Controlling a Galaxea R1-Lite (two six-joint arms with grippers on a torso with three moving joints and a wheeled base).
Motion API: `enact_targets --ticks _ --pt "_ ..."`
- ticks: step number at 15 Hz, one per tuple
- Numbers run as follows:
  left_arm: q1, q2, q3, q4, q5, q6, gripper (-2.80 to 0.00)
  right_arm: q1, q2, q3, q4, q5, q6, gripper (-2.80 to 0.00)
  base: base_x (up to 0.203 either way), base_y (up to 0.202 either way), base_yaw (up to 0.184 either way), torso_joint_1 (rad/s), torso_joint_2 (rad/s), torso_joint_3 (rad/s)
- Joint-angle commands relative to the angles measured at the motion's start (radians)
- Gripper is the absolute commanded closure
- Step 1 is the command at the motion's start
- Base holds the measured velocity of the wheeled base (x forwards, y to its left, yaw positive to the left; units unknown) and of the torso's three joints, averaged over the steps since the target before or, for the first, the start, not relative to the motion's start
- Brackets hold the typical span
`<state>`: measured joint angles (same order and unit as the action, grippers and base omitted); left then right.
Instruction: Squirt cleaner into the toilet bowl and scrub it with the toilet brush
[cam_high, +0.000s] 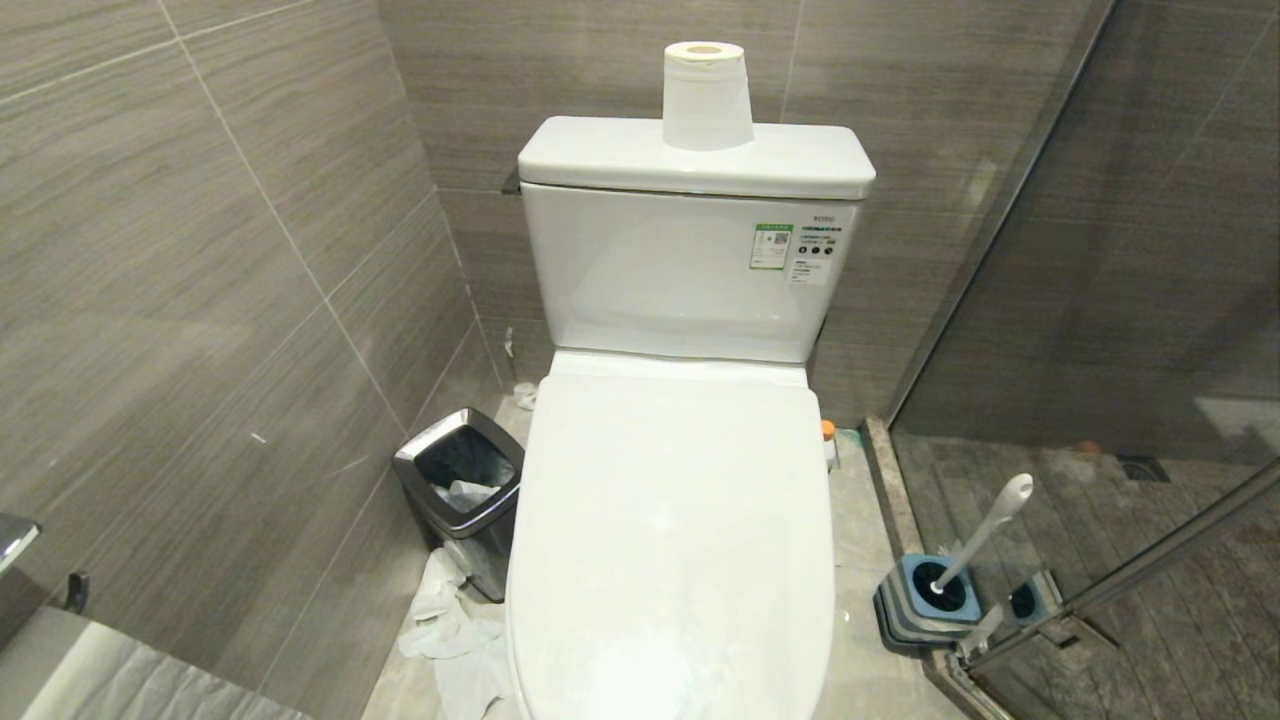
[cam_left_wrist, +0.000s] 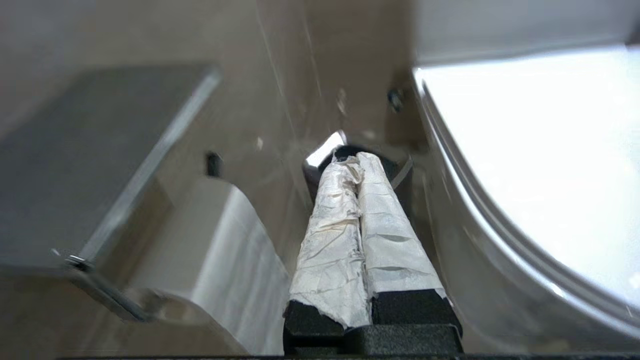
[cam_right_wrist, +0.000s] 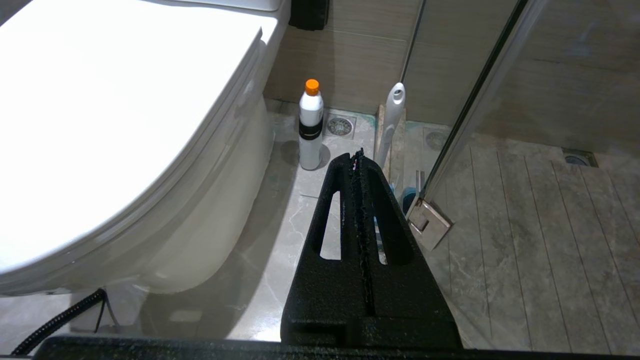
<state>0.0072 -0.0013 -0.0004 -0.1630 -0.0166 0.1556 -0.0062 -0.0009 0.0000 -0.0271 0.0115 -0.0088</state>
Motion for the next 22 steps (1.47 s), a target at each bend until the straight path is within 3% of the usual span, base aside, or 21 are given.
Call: enact_targets --ticks 1,5,9,14,22 --pt "0.000 0.001 0.008 0.053 -0.021 0.001 0.00 0.000 -0.001 0.012 0.000 0.001 0.000 0.00 0.000 0.000 0.000 0.000 0.00 0.000" --pt "-0.002 0.002 0.008 0.163 -0.028 -0.026 0.00 0.000 -0.001 0.012 0.000 0.001 0.000 0.00 0.000 0.000 0.000 0.000 0.00 0.000" --pt "-0.003 0.001 0.008 0.161 -0.021 -0.047 0.00 0.000 -0.001 0.012 0.000 0.001 0.000 0.00 0.000 0.000 0.000 0.000 0.00 0.000" --pt "-0.003 0.002 0.008 0.156 0.002 -0.136 0.00 0.000 -0.001 0.012 0.000 0.001 0.000 0.00 0.000 0.000 0.000 0.000 0.00 0.000" --pt "-0.003 0.001 0.010 0.155 0.003 -0.142 0.00 0.000 -0.001 0.012 0.000 0.001 0.000 0.00 0.000 0.000 0.000 0.000 0.00 0.000"
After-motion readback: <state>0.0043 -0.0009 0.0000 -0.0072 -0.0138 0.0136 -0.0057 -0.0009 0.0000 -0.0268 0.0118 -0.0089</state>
